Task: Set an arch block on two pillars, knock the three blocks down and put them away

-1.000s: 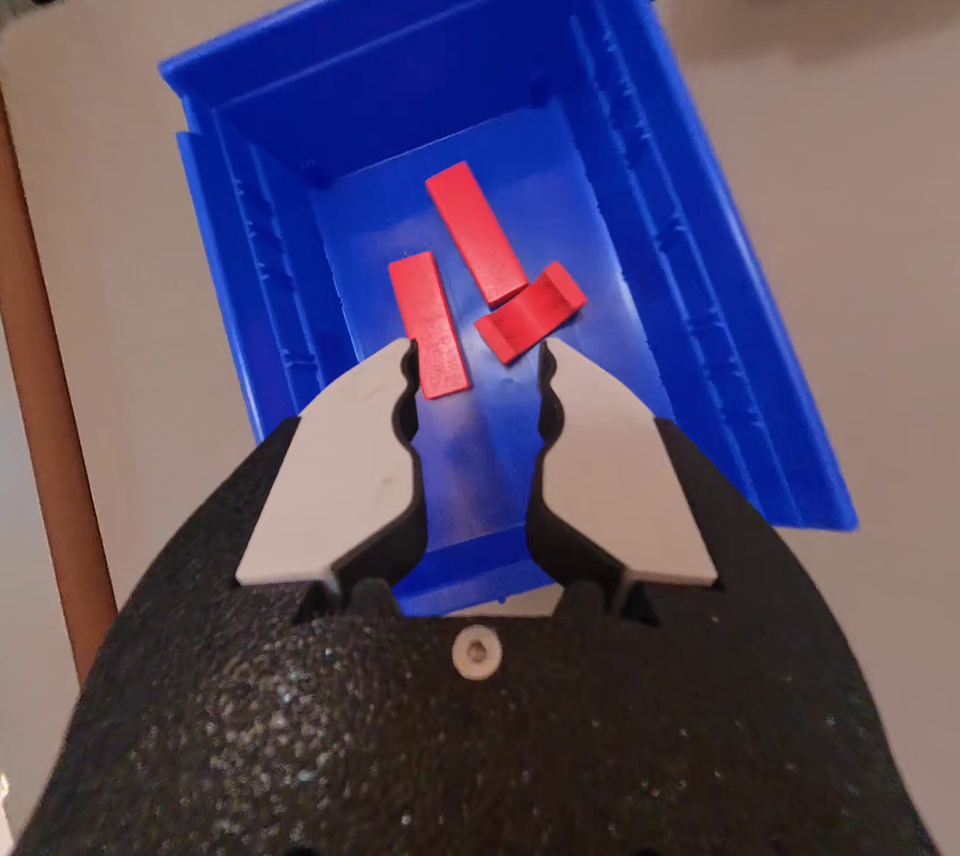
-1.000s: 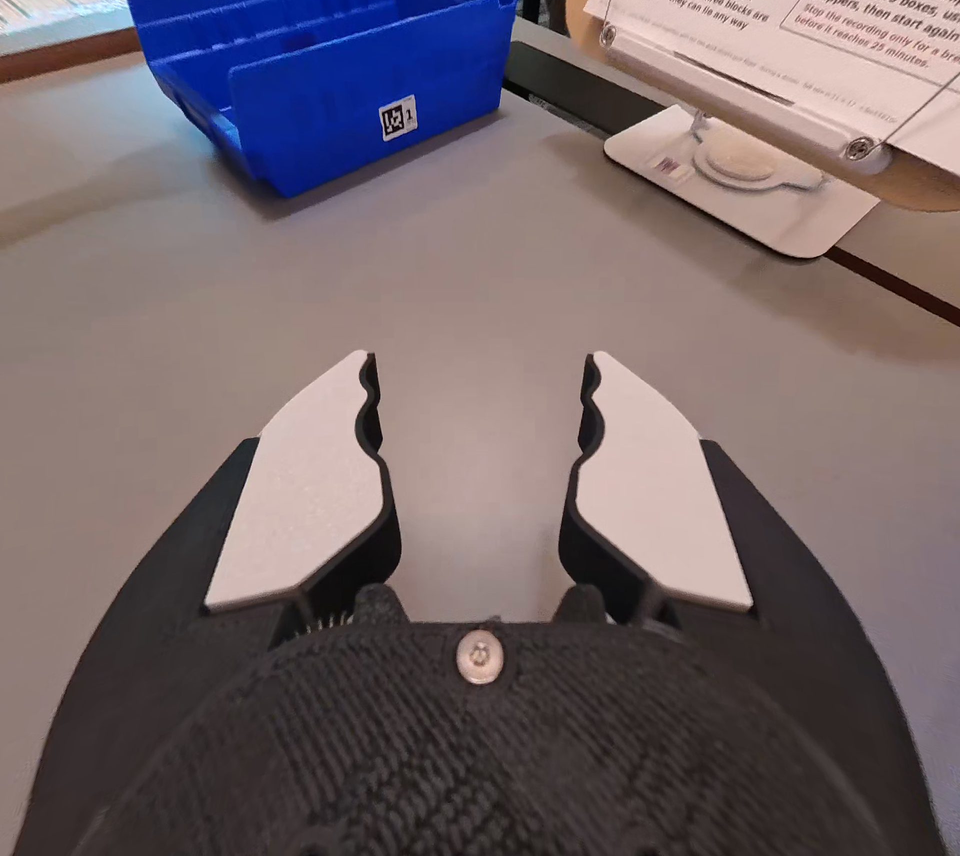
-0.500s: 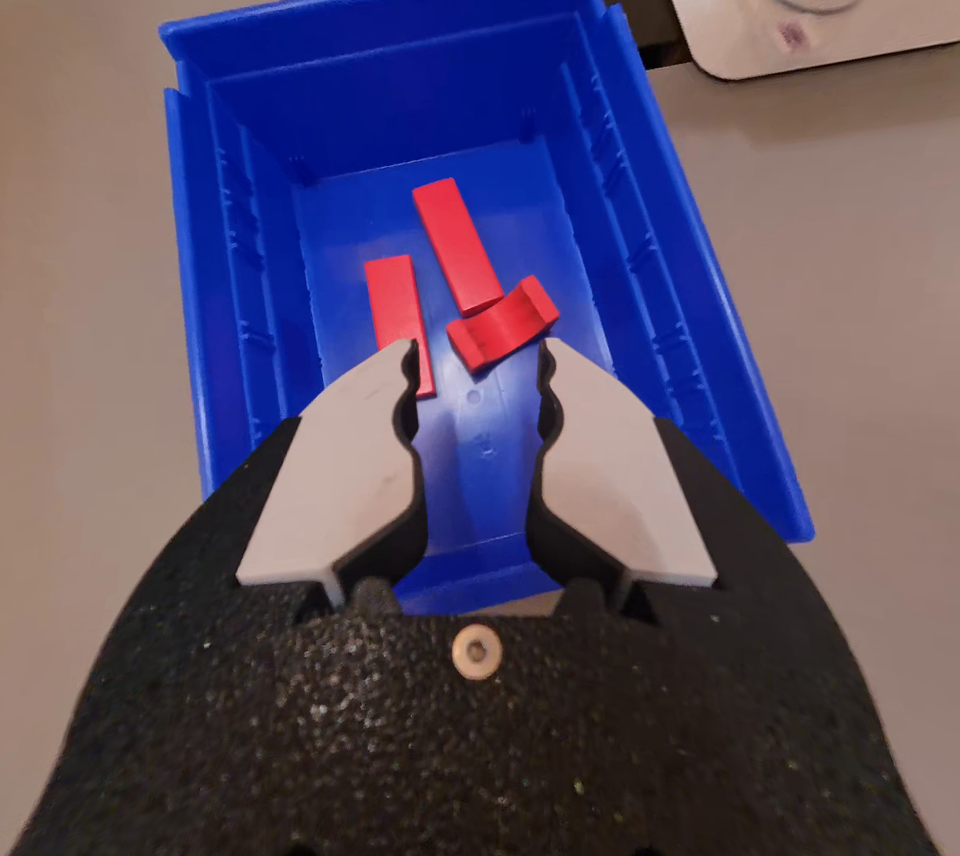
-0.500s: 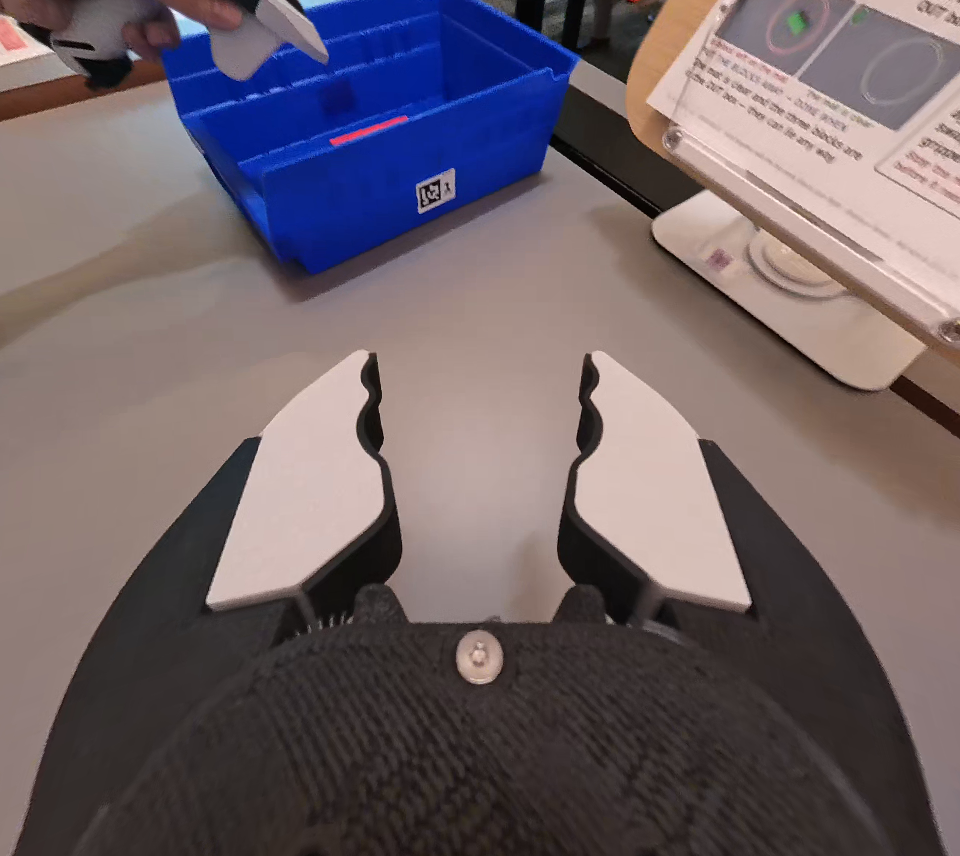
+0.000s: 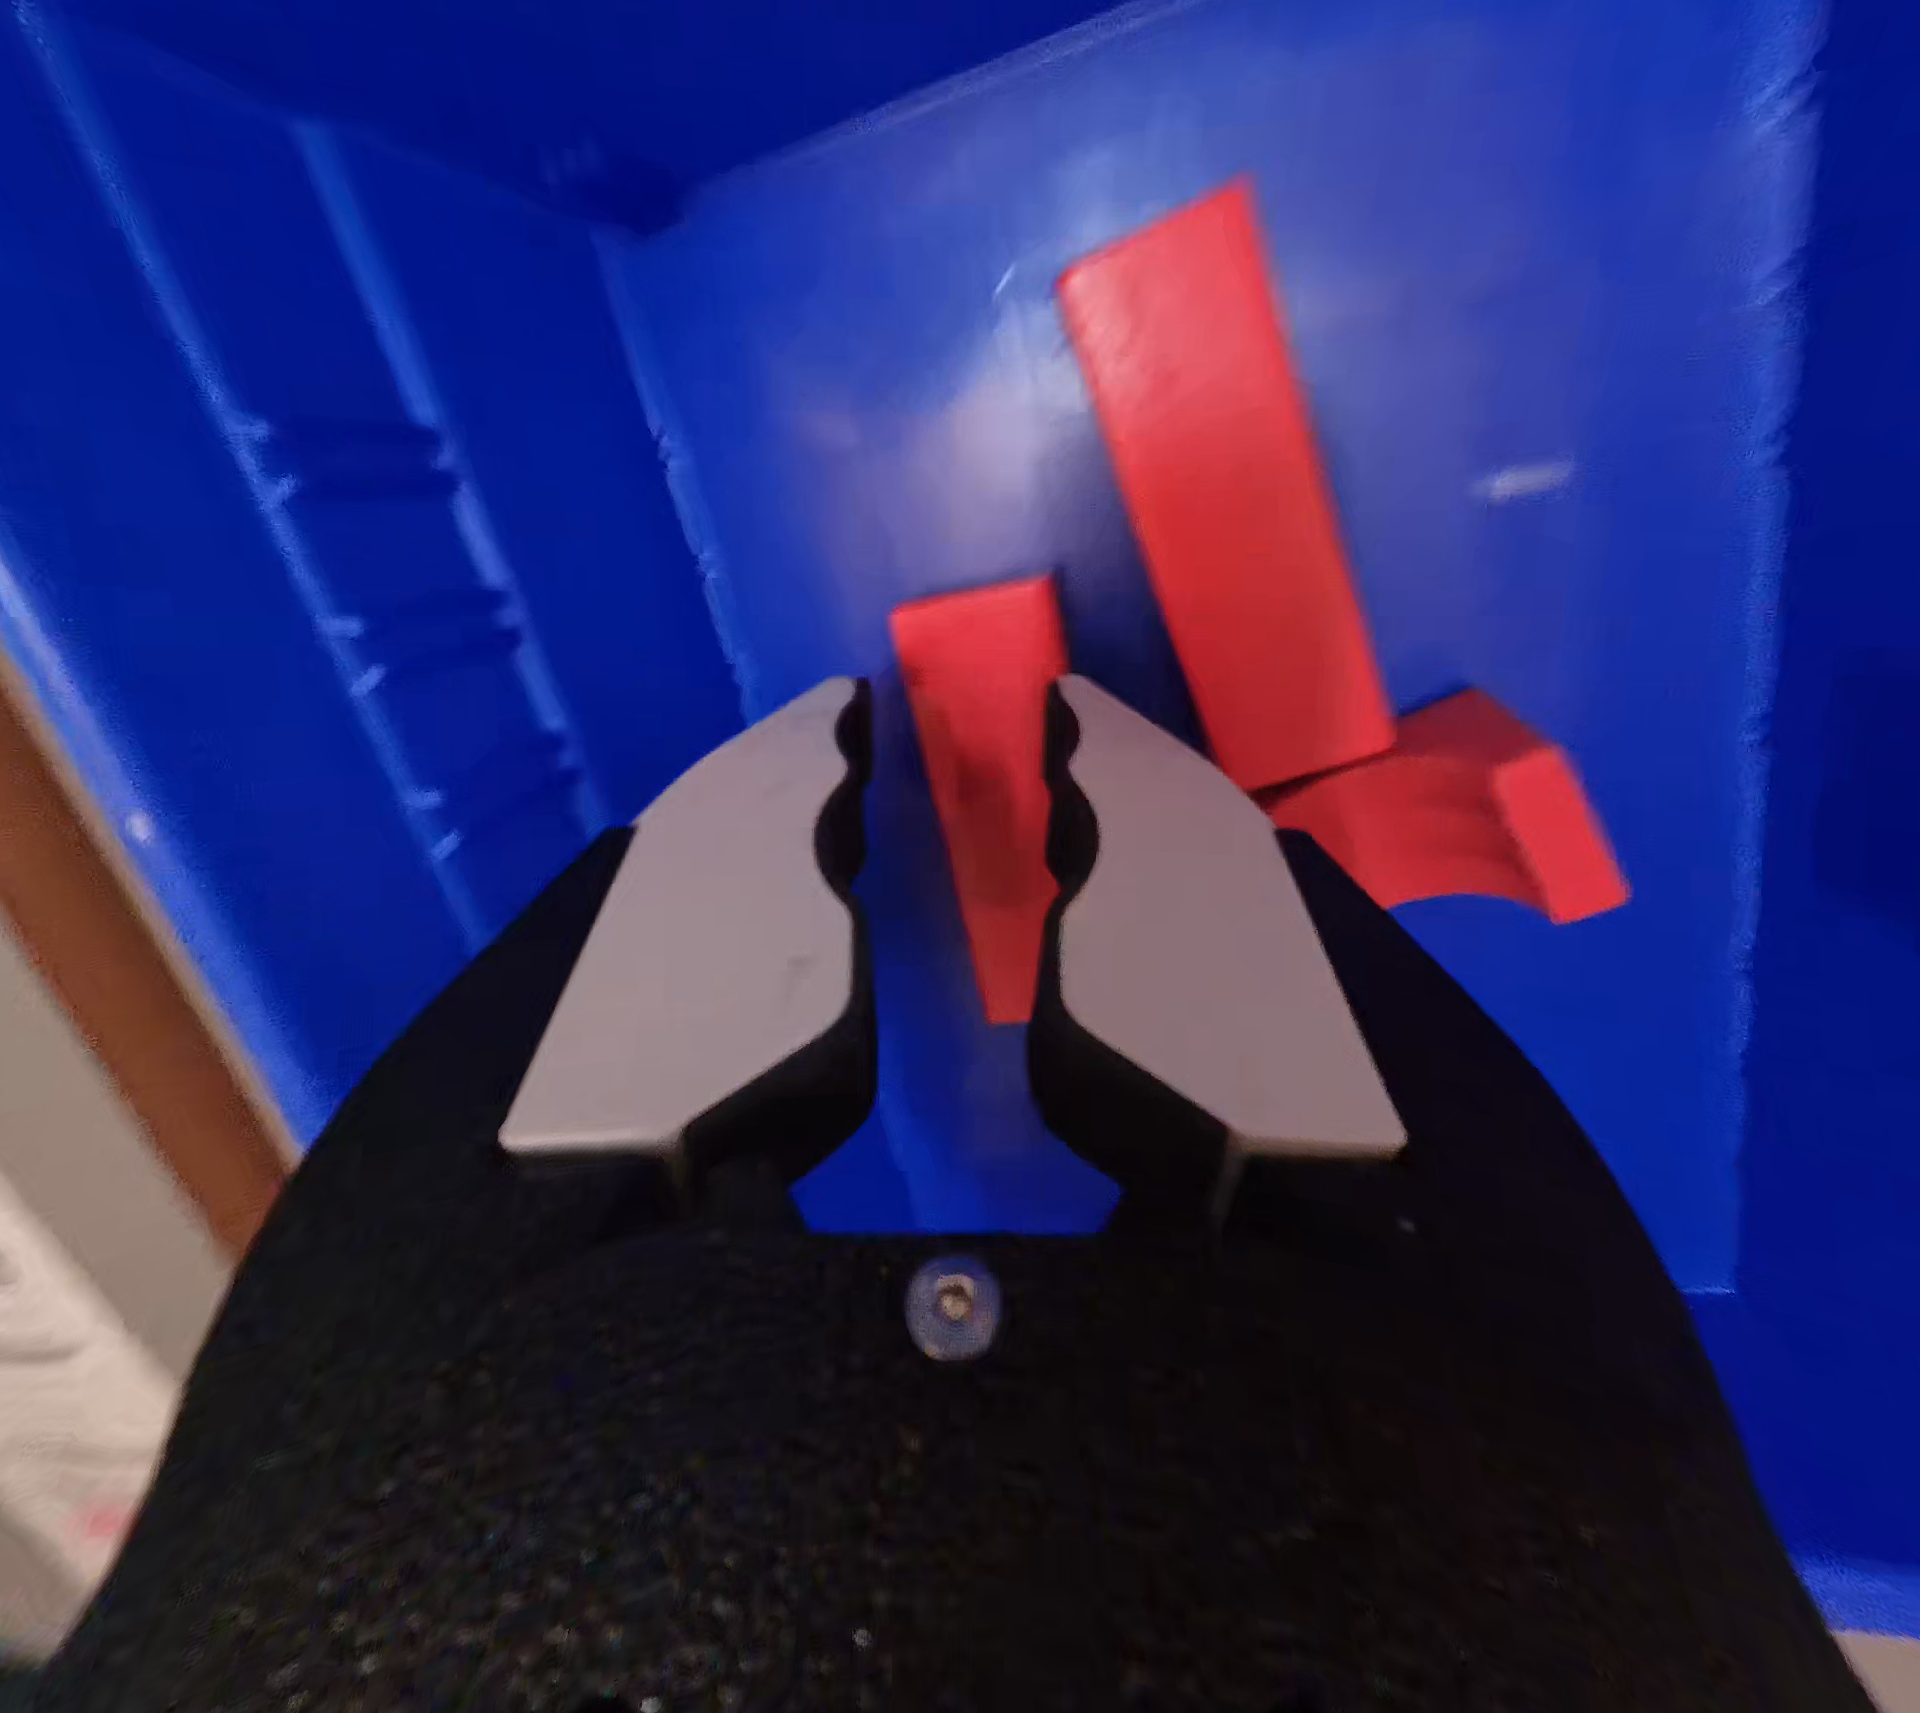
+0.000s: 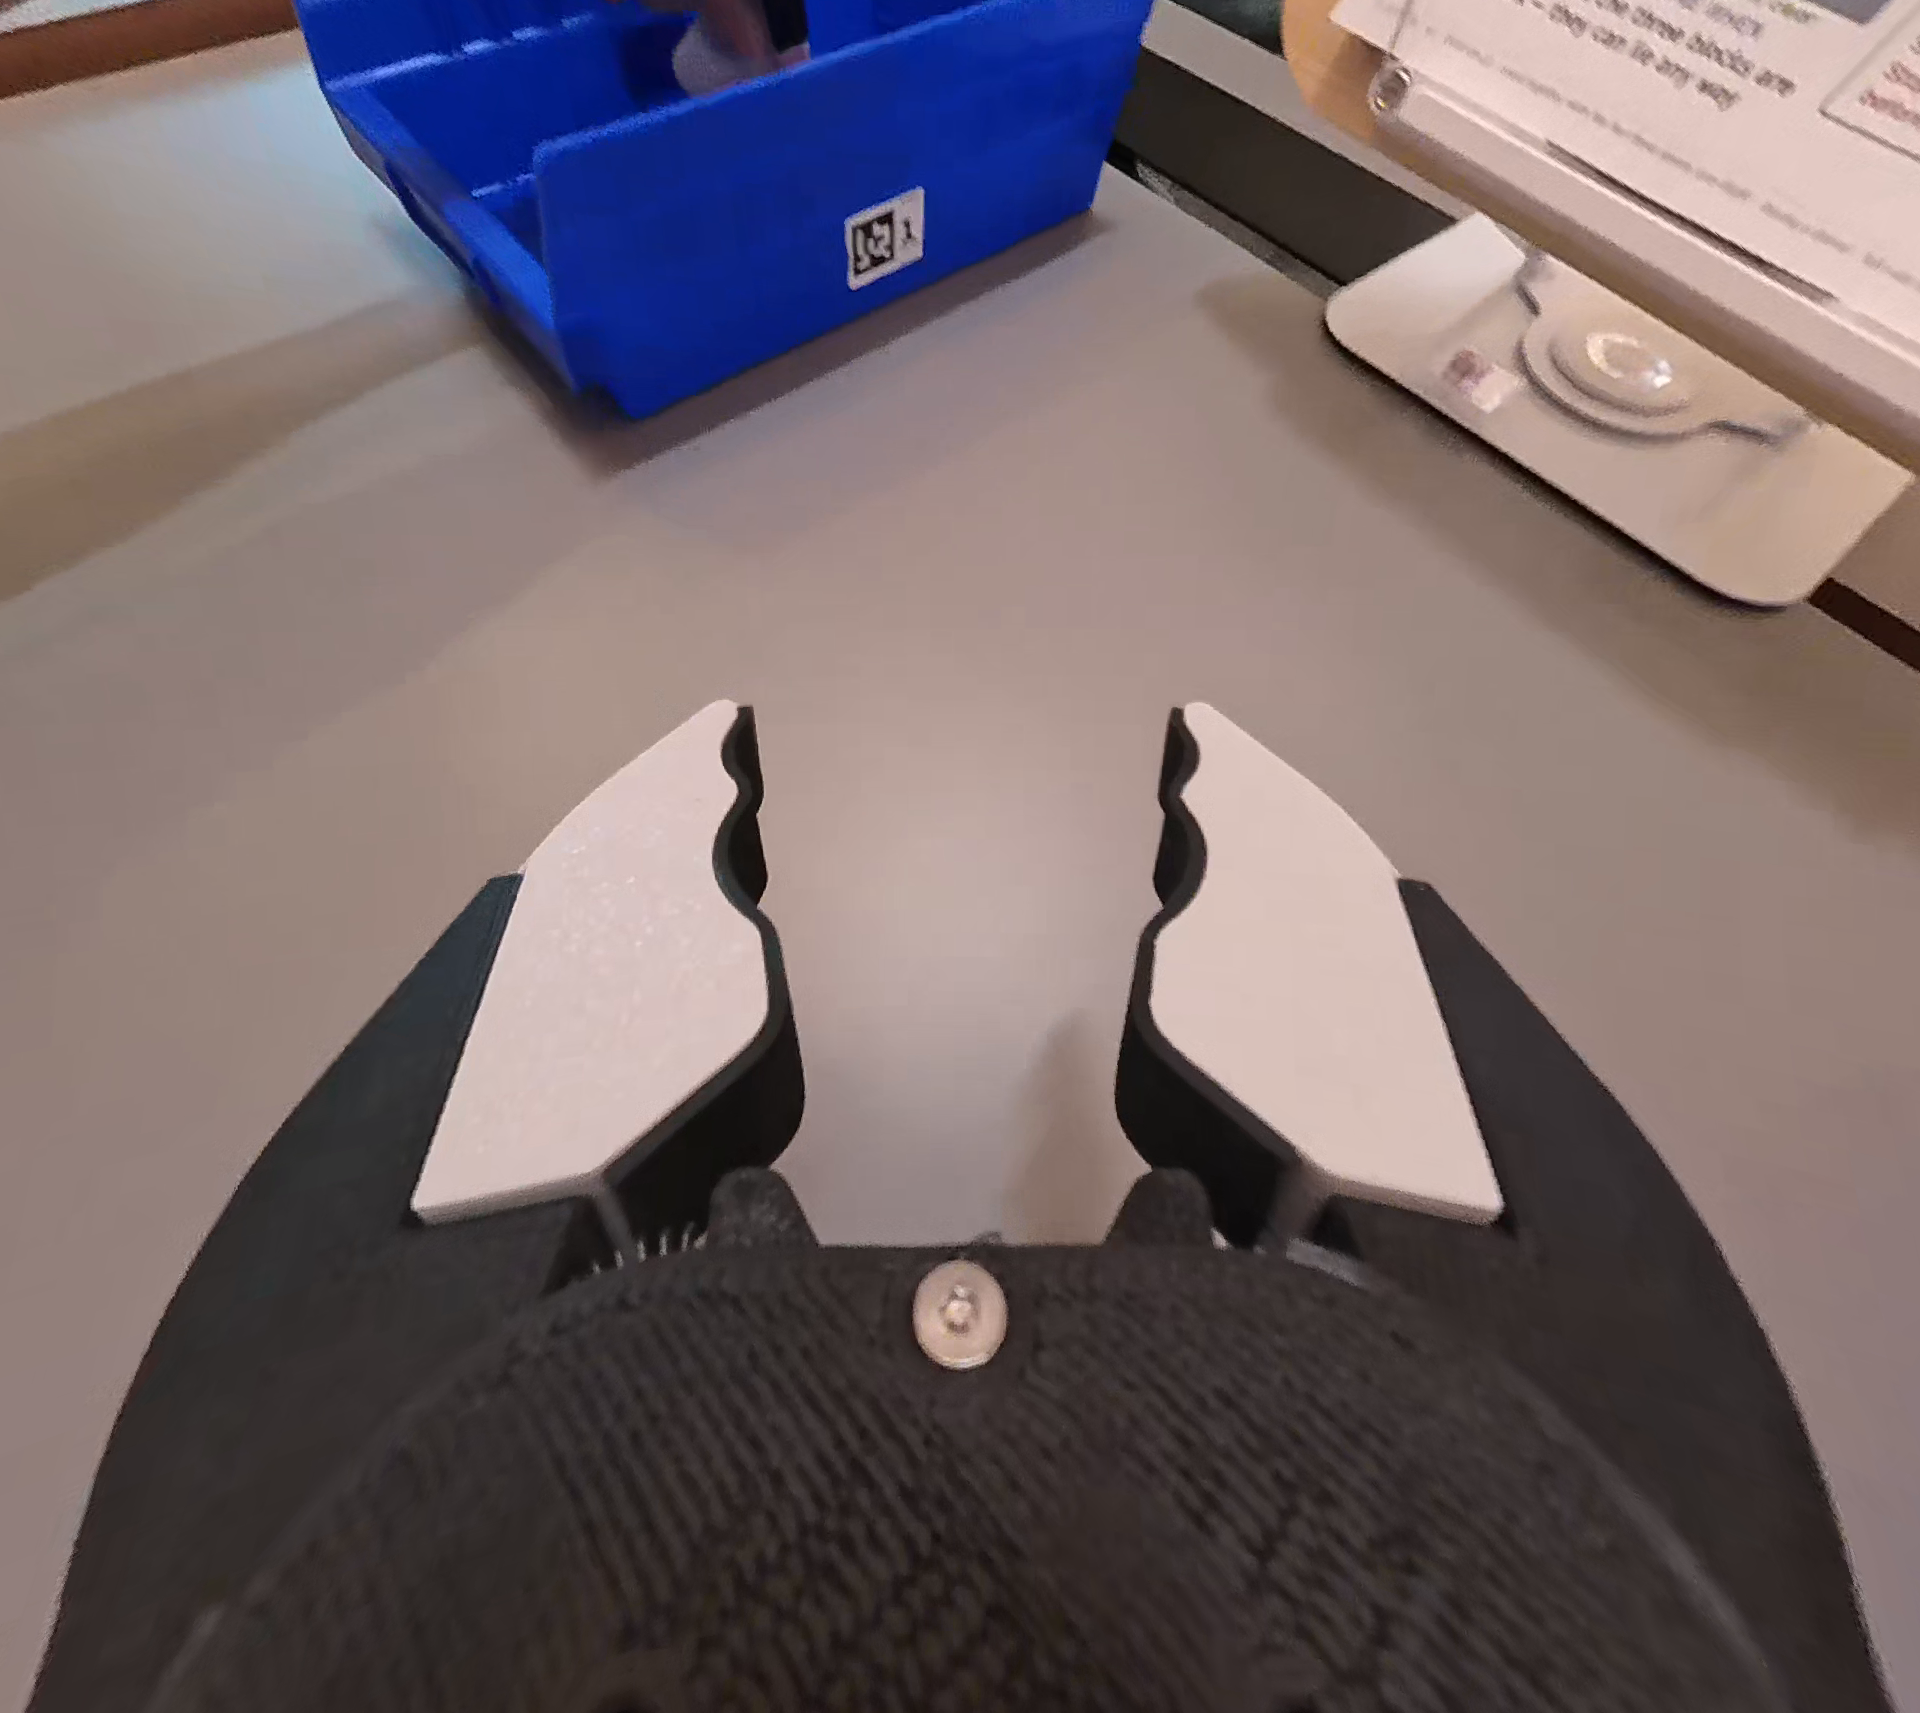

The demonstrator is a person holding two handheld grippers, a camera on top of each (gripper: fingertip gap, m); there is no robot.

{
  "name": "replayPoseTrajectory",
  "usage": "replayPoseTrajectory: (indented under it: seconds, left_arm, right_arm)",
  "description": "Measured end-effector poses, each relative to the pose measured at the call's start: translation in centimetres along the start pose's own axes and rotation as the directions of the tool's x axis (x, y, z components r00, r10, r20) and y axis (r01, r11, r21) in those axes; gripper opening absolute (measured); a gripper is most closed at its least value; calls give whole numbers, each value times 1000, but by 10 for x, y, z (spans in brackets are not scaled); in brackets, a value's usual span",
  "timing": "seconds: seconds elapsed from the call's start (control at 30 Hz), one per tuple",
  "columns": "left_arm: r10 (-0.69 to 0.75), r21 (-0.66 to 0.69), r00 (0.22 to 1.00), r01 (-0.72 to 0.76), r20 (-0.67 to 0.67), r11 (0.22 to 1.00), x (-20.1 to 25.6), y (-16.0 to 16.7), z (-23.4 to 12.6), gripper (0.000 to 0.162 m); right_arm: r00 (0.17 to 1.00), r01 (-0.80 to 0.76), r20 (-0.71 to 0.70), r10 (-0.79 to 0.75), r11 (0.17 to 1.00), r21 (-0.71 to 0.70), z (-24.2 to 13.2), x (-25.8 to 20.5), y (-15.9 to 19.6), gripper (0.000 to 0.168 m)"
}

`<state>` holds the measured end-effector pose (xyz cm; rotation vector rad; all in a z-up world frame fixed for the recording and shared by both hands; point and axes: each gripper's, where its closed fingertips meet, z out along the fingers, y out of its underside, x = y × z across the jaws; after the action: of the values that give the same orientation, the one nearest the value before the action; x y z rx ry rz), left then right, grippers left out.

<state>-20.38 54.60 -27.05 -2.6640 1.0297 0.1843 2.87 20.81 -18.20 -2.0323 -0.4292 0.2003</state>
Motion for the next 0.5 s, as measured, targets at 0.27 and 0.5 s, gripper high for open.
replayPoseTrajectory:
  seconds: [0.27,0.5]
  left_arm:
    - [-75,-24,996,74,-48,997,6,6,8,34]
    - [-79,-134,995,69,-69,989,13,38,5,40]
  right_arm:
    - [995,-102,-17,102,995,14,-10,19,16,74]
    - [993,-115,-1,115,993,13,-9,19,25,74]
